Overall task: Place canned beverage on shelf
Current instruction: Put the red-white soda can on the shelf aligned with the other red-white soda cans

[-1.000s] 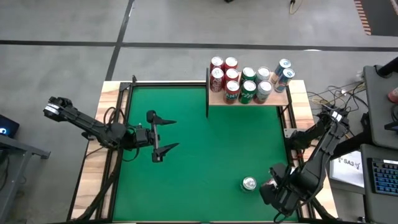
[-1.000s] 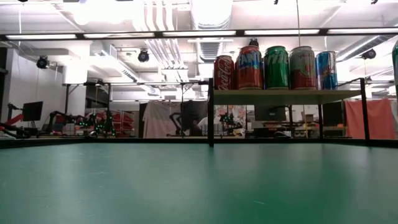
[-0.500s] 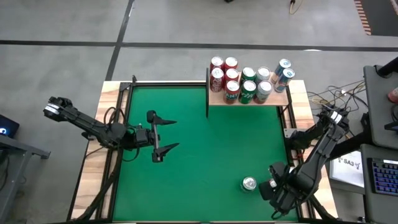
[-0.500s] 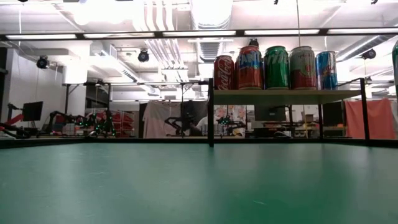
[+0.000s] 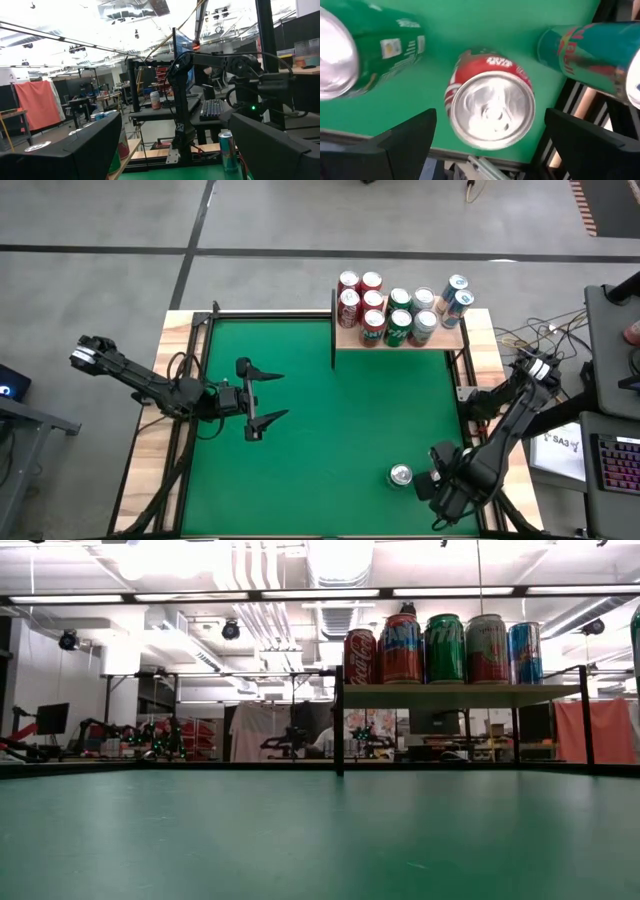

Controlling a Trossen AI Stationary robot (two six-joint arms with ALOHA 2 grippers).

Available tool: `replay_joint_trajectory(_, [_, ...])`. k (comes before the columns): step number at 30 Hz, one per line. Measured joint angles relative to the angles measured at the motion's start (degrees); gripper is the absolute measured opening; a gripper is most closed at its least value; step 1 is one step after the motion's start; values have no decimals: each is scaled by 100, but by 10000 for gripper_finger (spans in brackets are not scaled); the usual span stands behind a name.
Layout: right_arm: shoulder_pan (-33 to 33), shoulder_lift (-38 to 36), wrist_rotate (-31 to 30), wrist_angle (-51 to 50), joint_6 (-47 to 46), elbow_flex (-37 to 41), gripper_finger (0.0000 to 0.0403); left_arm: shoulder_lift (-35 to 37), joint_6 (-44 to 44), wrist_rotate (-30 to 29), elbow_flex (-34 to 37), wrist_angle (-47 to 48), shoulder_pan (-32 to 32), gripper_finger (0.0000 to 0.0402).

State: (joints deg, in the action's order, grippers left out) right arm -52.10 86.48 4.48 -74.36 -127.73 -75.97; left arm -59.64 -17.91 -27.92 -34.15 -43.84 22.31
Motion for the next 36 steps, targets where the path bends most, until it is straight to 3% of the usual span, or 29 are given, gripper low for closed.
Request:
replay_joint_trajectory(12, [95,0,1,434,-32,546,361,0,0,0,0,5,0,355])
replay_joint_trajectory(19, [118,-3,1,487,-200,623,283,0,0,0,0,5,-1,355])
replay_joint_trajectory(26, [114,-4,3,474,-237,584,284,0,0,0,0,3,-1,355])
replay_joint_trajectory(36, [114,-42,-312,-799,-205,-218,284,0,0,0,0,-2,-2,355])
